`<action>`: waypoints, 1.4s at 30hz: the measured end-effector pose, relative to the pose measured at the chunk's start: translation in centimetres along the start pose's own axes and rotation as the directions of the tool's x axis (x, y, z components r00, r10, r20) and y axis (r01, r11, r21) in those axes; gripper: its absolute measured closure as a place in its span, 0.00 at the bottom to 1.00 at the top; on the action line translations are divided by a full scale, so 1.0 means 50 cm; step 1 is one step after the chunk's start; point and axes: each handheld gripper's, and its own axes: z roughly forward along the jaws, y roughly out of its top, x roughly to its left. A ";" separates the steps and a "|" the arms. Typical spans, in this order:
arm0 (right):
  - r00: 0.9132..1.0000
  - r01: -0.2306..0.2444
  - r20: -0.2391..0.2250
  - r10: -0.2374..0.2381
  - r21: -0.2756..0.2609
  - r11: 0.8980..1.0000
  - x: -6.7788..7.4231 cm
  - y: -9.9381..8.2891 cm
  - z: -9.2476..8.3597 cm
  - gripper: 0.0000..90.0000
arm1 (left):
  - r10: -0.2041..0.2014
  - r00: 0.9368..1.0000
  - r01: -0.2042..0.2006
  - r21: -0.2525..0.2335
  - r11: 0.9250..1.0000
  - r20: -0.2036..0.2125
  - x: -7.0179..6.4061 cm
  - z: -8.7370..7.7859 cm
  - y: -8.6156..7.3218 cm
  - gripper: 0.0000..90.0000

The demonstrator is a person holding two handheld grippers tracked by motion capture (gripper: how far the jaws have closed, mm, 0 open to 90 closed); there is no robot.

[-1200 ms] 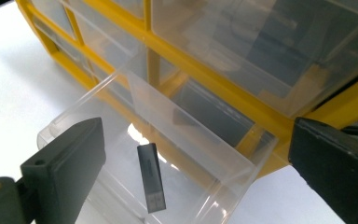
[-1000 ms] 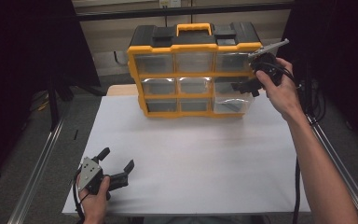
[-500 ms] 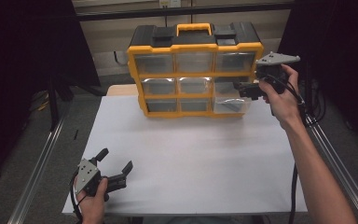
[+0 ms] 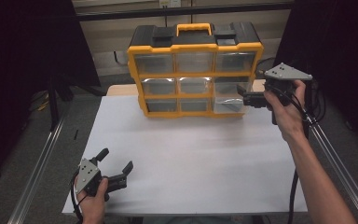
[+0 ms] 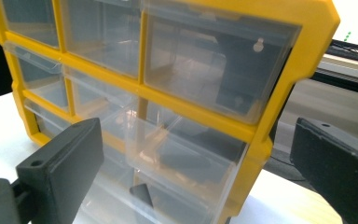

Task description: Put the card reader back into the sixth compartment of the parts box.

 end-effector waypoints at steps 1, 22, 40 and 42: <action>1.000 -0.004 -0.001 0.004 0.002 1.000 0.000 -0.006 -0.002 0.02 | -0.017 1.000 0.017 -0.006 1.000 0.002 -0.001 0.001 0.000 0.02; 0.998 -0.057 0.029 0.059 -0.067 0.996 0.031 -0.105 -0.040 0.02 | 0.003 1.000 -0.003 0.002 1.000 -0.004 0.000 0.001 0.000 0.02; 0.996 -0.086 0.004 0.086 -0.086 0.993 0.069 -0.215 -0.092 0.02 | 0.001 1.000 -0.001 0.004 1.000 -0.005 -0.004 0.001 0.000 0.02; 0.996 -0.090 0.000 0.091 -0.077 0.993 0.075 -0.229 -0.100 0.02 | 0.002 1.000 -0.002 0.004 1.000 -0.008 -0.003 0.002 0.000 0.02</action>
